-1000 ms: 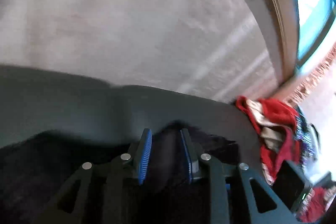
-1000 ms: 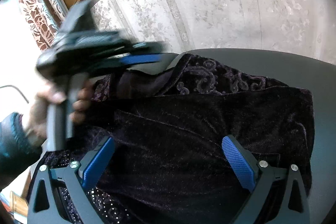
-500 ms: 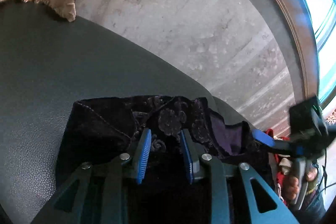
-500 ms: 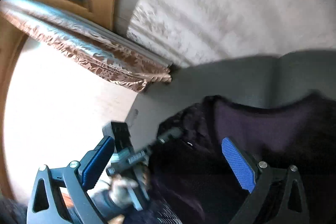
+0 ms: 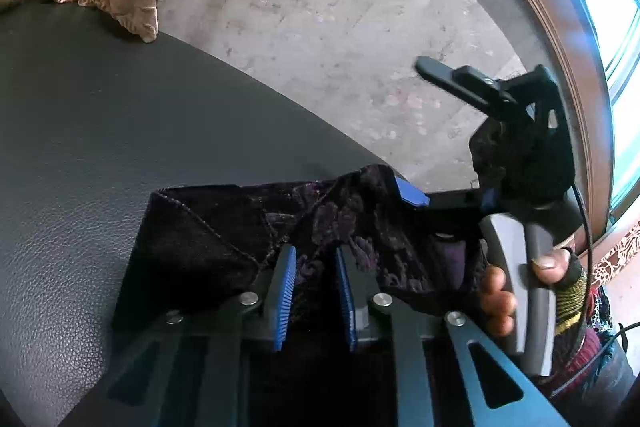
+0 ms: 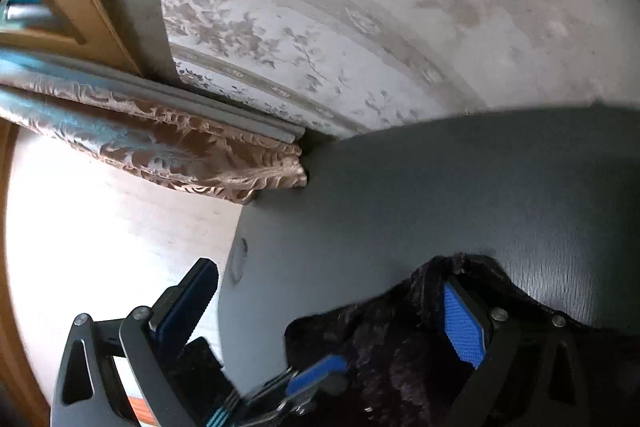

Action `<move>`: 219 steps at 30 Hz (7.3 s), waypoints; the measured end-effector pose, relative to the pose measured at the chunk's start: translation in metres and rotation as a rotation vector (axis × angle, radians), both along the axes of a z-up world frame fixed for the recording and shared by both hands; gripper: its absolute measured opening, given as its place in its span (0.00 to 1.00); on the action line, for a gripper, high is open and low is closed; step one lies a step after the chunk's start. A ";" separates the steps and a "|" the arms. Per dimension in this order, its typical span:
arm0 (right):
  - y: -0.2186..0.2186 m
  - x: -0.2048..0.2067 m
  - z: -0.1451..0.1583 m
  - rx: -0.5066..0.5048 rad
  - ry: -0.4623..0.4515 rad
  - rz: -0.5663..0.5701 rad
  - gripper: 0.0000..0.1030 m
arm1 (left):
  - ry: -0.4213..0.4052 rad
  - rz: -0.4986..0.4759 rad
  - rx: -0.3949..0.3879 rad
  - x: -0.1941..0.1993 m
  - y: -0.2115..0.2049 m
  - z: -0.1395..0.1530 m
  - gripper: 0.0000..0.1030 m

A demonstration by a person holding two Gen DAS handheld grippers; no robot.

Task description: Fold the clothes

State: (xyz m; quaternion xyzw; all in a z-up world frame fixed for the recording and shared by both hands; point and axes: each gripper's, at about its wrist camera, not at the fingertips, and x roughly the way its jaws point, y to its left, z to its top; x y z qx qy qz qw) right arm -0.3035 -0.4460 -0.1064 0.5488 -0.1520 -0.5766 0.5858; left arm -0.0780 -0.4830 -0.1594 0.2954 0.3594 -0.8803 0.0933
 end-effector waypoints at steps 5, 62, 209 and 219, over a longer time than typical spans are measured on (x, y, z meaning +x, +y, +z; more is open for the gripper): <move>0.014 0.013 0.013 0.083 0.119 0.039 1.00 | 0.000 0.013 0.019 -0.001 -0.005 -0.003 0.14; 0.475 0.259 0.010 0.253 0.318 -0.165 1.00 | -0.251 -0.058 -0.072 0.336 0.116 0.022 0.26; 0.409 0.044 -0.014 -0.226 -0.135 -0.513 0.99 | 0.221 -0.026 0.619 0.098 -0.008 0.033 0.34; 0.389 0.072 0.018 -0.088 -0.006 -0.262 1.00 | 0.096 -0.152 0.379 0.125 0.016 0.056 0.45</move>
